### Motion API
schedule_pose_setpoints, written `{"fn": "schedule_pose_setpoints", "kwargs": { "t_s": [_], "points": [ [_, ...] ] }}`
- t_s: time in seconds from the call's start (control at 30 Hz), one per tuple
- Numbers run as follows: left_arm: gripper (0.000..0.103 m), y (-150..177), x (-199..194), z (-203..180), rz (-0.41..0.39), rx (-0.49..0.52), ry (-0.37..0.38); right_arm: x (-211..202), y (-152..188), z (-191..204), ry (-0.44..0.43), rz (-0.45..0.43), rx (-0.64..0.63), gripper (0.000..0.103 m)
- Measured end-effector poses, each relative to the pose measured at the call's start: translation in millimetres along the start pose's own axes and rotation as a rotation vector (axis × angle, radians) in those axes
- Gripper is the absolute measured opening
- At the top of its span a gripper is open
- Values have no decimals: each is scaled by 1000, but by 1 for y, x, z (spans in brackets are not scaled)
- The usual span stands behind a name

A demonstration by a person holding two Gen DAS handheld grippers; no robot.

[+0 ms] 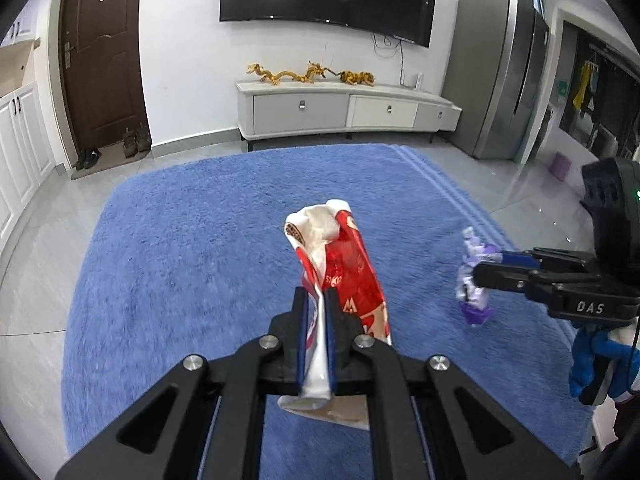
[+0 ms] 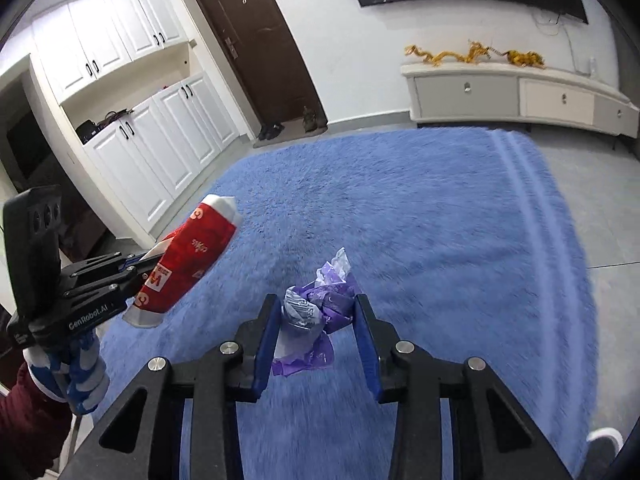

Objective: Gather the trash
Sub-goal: 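Carry both items over the bin and open both tools to drop them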

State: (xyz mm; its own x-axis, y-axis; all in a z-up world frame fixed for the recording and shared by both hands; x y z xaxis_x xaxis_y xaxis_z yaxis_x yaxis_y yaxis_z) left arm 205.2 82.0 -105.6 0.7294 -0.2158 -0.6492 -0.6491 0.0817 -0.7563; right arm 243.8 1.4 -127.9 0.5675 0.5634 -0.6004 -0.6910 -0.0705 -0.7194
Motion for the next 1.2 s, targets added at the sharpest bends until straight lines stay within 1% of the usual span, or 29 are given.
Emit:
{"fn": "schedule_pose_setpoints", "kwargs": {
  "t_s": [0.13, 0.23, 0.37, 0.5, 0.7, 0.83, 0.97, 1.07, 1.2],
  "points": [
    [7, -2, -28, -17, -39, 18, -2, -41, 7, 0, 25, -45, -8, 35],
    [7, -4, -50, -35, -79, 47, -29, -76, 14, -7, 63, -82, -18, 35],
    [7, -8, -79, -67, -139, 118, -70, -126, 29, -27, 138, -135, -7, 35],
    [7, -13, -90, -99, -165, 164, -65, -171, 42, -54, 219, -188, 31, 35],
    [7, -15, -92, -151, -179, 243, -43, -233, 66, -97, 330, -270, 111, 35],
    [7, -18, -88, -186, -180, 295, -24, -262, 81, -124, 375, -308, 163, 35],
    [7, -20, -81, -220, -175, 348, 1, -279, 100, -150, 420, -324, 208, 35],
    [7, -18, -73, -251, -159, 393, 28, -287, 117, -168, 451, -319, 239, 35],
    [7, -12, -57, -292, -130, 452, 68, -294, 138, -190, 470, -315, 293, 35]
  ]
}}
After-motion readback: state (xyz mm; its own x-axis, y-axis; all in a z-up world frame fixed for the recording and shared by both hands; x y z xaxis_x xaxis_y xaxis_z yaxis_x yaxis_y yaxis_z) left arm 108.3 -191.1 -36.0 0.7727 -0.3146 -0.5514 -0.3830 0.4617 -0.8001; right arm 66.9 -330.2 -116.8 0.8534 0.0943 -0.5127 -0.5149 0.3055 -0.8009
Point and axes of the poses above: each gripper's, at about its wrist camera, not at the fingertips, and x roughly the way its jaws point, z to its left, y to its underside, the point moved 10 cm from there along x, roughly the way its jaws point, and after that the axes turned 3 degrees about -z, right-handed, at the moved point
